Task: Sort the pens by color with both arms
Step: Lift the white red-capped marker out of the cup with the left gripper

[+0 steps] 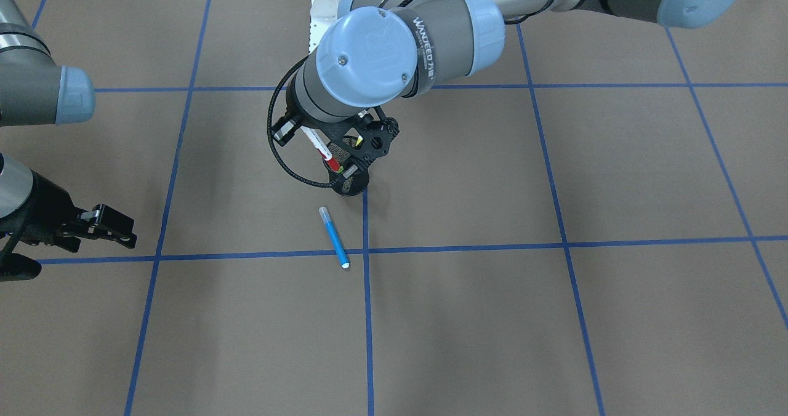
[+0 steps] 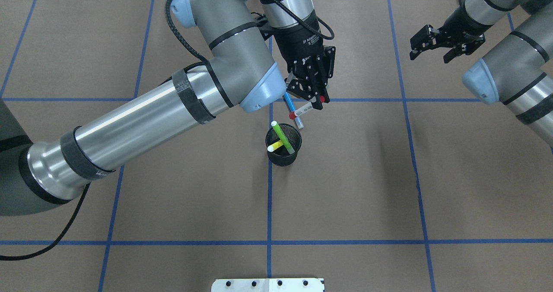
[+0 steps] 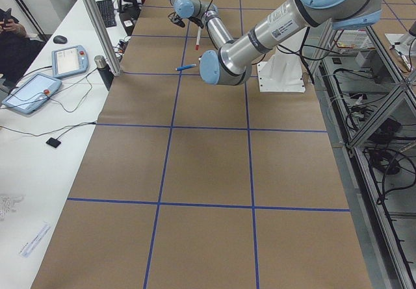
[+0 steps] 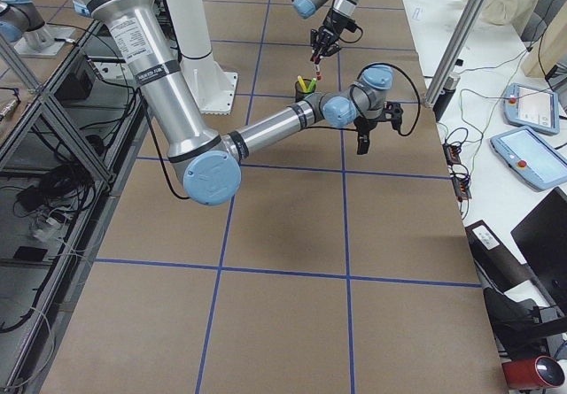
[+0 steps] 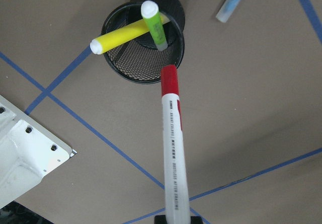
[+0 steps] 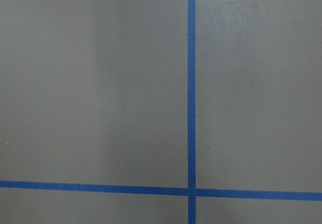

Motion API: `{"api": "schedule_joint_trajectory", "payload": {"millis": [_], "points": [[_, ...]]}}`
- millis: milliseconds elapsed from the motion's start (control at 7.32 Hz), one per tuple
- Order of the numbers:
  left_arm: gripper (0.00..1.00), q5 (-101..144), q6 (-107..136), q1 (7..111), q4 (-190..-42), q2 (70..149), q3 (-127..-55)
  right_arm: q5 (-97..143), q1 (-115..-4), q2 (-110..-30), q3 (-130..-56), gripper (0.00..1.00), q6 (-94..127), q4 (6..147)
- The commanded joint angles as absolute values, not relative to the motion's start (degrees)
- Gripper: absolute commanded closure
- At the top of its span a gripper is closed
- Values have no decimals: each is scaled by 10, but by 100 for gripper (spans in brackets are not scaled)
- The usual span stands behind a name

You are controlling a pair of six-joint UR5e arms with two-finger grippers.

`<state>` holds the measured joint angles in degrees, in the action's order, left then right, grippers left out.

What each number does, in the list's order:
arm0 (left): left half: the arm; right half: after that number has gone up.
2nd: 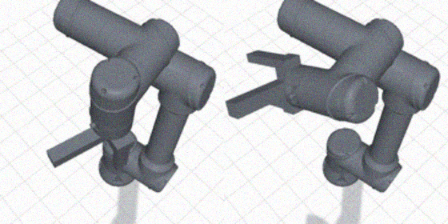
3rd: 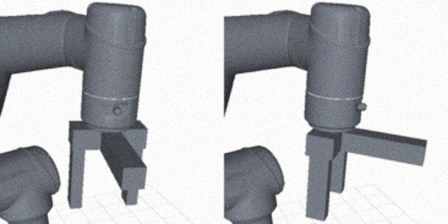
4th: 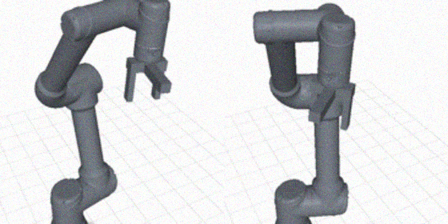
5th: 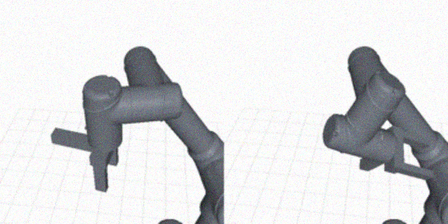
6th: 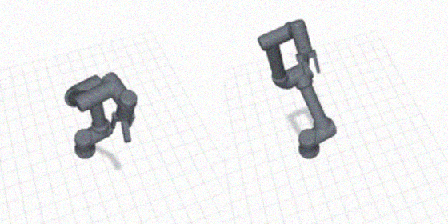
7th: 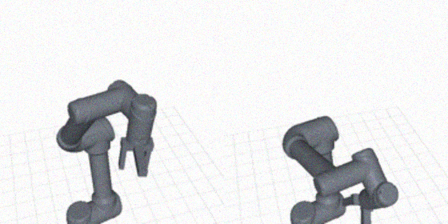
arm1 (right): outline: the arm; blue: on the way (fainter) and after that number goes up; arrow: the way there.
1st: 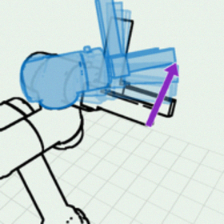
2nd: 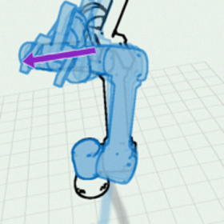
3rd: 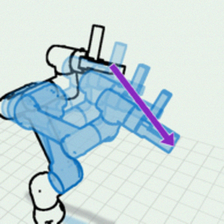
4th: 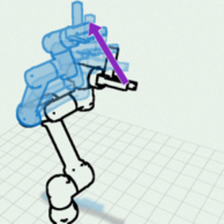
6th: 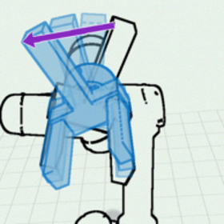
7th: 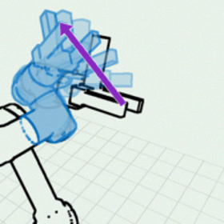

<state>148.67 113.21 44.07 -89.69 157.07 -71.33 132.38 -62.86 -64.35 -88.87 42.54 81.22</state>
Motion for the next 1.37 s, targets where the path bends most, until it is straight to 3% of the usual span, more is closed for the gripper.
{"api": "schedule_joint_trajectory", "payload": {"millis": [0, 1229], "points": [[79, 1407, 1060, 454, -901, 1571, -712, 1324, -629, -649, -895, 2, 425, 809], [79, 1229, 930, 402, -984, 1543, -649, 1324, -629, -642, -903, 2, 425, 807]]}}
